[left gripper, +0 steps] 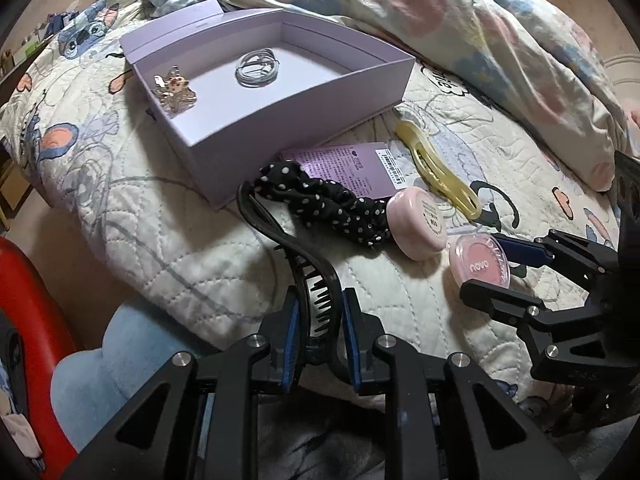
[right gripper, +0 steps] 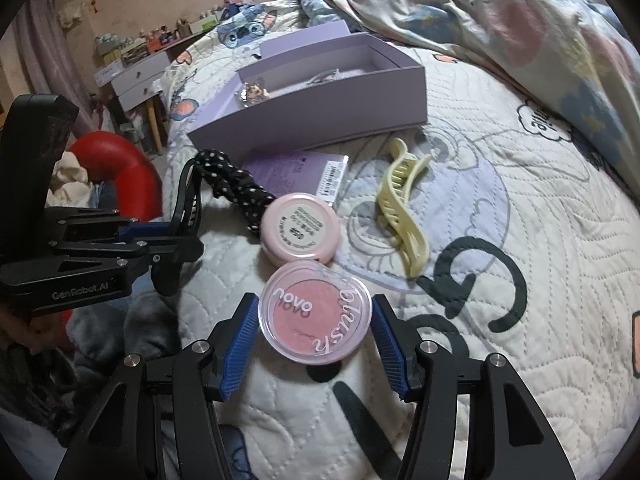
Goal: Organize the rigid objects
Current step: 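Carry the black claw clip and pink compact in both tools toward the box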
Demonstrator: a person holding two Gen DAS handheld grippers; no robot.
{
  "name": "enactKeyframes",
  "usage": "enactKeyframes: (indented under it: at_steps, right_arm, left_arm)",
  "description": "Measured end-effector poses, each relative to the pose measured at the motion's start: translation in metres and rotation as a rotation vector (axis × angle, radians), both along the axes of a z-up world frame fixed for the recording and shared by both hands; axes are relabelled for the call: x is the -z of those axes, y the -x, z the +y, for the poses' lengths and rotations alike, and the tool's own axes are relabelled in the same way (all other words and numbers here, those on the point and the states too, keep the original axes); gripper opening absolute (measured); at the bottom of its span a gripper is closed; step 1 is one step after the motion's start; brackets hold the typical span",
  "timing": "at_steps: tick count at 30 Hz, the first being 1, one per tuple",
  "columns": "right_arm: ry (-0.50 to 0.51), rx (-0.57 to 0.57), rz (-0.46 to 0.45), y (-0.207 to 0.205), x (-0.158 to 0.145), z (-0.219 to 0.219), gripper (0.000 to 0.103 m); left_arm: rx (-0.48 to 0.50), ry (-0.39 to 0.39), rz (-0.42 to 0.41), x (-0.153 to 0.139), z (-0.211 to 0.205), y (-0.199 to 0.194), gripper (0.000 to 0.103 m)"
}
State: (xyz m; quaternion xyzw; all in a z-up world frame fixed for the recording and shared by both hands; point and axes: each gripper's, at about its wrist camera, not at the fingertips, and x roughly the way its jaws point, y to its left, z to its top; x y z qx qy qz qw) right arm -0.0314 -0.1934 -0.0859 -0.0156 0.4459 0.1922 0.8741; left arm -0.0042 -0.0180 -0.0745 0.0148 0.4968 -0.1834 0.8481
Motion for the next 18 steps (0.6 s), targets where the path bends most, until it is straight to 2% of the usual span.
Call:
enactKeyframes:
  at_steps: [18]
  right_arm:
    - [-0.058,-0.122,-0.079,-0.005,-0.026,0.031,0.056]
  left_arm:
    - [-0.104,0.019,-0.089,-0.037,0.022,0.011,0.020]
